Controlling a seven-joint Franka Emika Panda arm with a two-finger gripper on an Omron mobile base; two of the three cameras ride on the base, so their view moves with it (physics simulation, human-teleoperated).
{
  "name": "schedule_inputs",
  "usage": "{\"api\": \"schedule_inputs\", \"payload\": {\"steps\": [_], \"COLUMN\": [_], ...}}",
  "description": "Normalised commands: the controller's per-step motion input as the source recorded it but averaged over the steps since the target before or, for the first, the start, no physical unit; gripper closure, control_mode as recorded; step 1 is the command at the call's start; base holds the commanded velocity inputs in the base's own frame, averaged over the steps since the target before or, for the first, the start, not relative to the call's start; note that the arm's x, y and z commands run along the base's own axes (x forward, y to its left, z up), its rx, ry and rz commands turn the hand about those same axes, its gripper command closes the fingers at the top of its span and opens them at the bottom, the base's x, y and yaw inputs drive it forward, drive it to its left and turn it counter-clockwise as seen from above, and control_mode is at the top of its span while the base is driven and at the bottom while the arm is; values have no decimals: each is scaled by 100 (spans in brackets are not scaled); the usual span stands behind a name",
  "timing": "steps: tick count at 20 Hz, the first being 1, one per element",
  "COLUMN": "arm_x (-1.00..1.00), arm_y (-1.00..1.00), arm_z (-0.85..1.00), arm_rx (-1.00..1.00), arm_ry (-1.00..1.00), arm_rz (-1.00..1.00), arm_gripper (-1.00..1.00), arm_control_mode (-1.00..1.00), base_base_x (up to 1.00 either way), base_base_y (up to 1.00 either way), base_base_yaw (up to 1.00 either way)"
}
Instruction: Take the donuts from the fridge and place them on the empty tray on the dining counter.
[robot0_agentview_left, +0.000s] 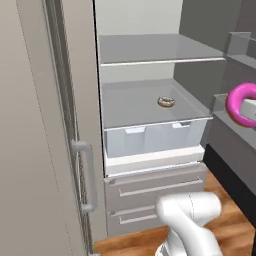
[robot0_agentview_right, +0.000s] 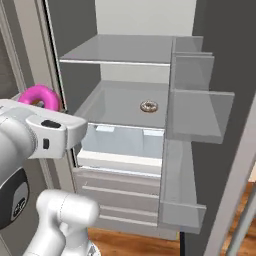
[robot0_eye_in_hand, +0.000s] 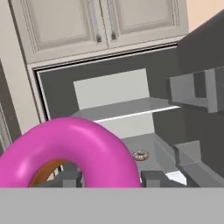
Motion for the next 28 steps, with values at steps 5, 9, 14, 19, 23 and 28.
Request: {"api": "schedule_inputs", "payload": {"steps": [5,9,14,19,23,28], "arm_x": [0,0,0,0,0,0], "arm_y": [0,0,0,0,0,0], "arm_z": [0,0,0,0,0,0], "arm_rx": [0,0,0,0,0,0], "arm_ry": [0,0,0,0,0,0], "arm_rz": [0,0,0,0,0,0], "arm_gripper": [100,100,100,100,100,100], "arm_control_mode": [100,100,100,100,100,100], "base_base_x": [-100,-100,-100,-100,-71,-1], "base_base_y": [-2,-5,-10,-4,13,4], "base_base_yaw": [0,-3,-5,-4,-71,-100]}}
